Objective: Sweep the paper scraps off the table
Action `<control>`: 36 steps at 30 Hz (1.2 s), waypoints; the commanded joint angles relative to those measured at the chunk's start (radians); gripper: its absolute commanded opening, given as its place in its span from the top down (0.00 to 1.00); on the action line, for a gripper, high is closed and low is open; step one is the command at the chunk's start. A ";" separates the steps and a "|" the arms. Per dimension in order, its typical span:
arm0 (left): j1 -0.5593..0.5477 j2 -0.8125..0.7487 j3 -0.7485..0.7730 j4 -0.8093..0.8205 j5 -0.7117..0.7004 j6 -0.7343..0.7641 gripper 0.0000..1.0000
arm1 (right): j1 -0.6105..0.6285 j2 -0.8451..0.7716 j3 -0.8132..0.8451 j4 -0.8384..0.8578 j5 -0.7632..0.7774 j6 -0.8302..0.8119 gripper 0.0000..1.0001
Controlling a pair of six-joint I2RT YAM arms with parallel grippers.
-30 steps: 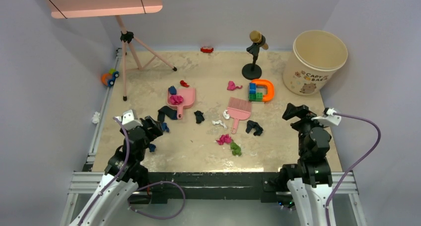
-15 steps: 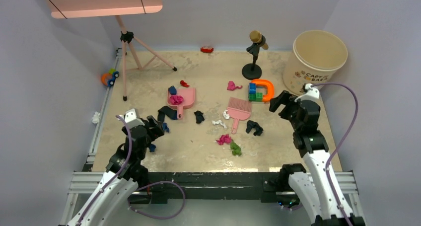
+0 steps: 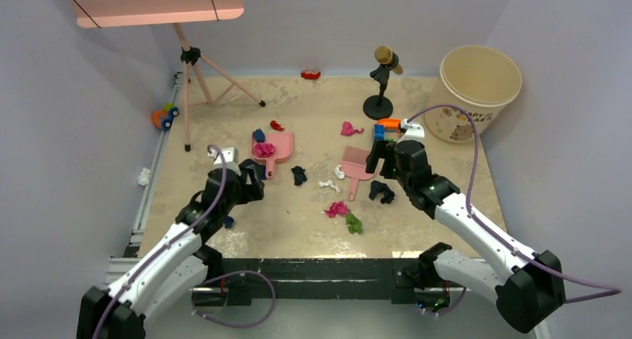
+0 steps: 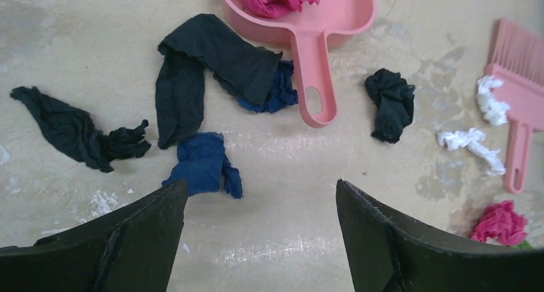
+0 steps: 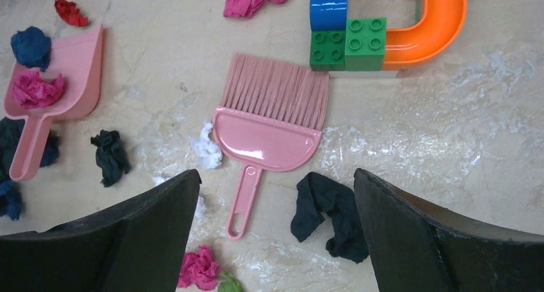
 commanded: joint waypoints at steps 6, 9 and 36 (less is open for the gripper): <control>-0.044 0.316 0.243 0.029 -0.002 0.081 0.14 | 0.007 -0.105 -0.115 0.179 0.164 -0.076 0.06; -0.045 0.391 0.300 0.006 -0.005 0.091 0.15 | 0.007 -0.184 -0.190 0.222 0.161 -0.073 0.07; -0.100 0.801 0.545 -0.069 -0.102 0.053 0.29 | 0.007 -0.230 -0.240 0.281 0.127 -0.062 0.20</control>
